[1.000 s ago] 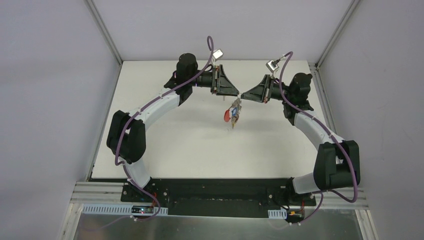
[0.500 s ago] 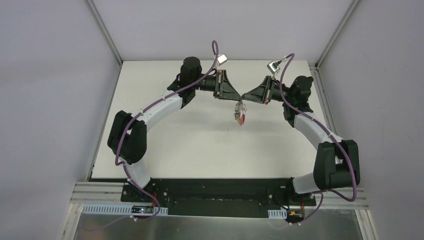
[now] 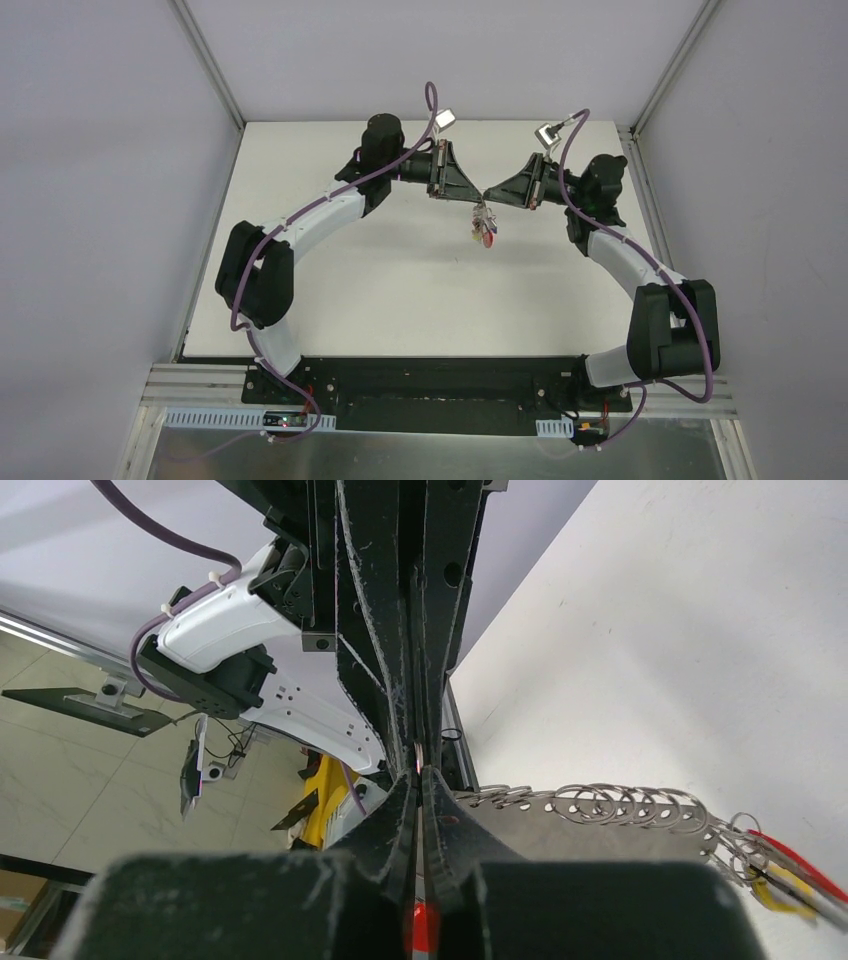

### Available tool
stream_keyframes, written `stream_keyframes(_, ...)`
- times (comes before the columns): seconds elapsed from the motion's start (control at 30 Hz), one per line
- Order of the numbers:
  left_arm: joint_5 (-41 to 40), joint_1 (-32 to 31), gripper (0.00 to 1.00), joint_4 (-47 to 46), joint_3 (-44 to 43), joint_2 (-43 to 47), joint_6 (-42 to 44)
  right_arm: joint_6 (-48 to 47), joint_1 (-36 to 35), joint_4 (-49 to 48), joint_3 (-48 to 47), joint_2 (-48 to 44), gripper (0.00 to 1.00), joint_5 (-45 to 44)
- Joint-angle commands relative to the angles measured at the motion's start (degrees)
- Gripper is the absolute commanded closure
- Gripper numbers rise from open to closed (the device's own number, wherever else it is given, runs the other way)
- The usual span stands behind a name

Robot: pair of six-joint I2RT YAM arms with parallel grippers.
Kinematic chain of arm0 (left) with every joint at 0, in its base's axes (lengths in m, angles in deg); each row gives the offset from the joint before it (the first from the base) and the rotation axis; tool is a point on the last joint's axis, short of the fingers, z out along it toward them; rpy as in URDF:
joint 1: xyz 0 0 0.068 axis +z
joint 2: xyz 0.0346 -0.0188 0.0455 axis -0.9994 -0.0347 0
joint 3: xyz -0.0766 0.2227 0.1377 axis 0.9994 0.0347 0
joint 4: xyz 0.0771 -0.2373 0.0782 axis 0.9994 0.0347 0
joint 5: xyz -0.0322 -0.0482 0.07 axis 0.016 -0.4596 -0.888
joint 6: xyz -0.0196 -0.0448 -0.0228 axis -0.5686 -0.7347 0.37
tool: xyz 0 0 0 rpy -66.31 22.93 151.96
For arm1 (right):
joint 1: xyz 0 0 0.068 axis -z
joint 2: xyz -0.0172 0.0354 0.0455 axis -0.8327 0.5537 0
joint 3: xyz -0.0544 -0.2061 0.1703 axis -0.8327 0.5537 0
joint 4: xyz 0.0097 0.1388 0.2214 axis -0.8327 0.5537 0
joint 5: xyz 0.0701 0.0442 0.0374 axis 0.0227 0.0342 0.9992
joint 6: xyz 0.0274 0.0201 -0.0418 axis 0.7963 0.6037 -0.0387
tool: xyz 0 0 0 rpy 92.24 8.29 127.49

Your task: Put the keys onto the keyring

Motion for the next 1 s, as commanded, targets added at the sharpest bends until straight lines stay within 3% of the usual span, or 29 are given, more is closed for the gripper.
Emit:
stream_keyframes(0.0,1.65,-0.38,1.0,2.0,-3.02,0.36,2.79,-2.65,0.16,-3.76,0.46,-1.93,0.91,2.11)
stream_keyframes(0.13,1.09,-0.61,1.0,19.25,-7.31,1.27,16.85,-6.04,0.54,-1.87,-0.11,-2.97,0.7,4.93)
stream_keyframes(0.23,-0.41,-1.54,1.0,41.03,-12.52,1.61,33.24,-8.96,0.76,0.63,-1.17,-3.55,0.57,6.55)
stream_keyframes(0.37,-2.63,-3.44,1.0,65.32,-23.25,-1.41,49.48,-13.38,0.58,4.46,-2.2,-3.59,0.49,8.29)
stream_keyframes(0.5,-6.42,-5.96,1.0,85.59,-37.0,-6.77,61.4,-19.55,-0.7,10.32,-2.2,-3.95,0.48,10.24)
stream_keyframes(0.57,-7.16,-6.83,1.0,87.65,-39.98,-7.68,61.98,-20.75,-1.69,10.52,-1.39,-4.35,0.49,11.08)
stream_keyframes(0.97,-8.05,-8.37,1.0,86.51,-39.04,-7.2,62.3,-19.03,-4.79,10.45,-1.59,-5.87,0.55,14.07)
